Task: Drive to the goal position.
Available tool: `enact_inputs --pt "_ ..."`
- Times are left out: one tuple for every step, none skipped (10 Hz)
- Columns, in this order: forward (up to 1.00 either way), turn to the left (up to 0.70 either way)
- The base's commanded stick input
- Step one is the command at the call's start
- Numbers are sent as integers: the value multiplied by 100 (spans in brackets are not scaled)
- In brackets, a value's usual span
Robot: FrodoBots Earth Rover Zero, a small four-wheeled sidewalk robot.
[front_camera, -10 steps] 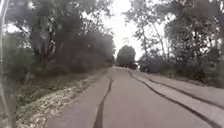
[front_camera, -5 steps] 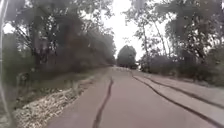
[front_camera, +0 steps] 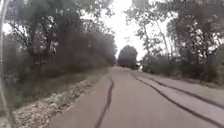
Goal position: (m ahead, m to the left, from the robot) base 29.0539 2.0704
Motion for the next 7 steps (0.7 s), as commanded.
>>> enact_inputs --pt "70 0" --pt "70 0" --pt "70 0" --pt "70 0" --pt "70 0" --pt "70 0" --pt "70 0"
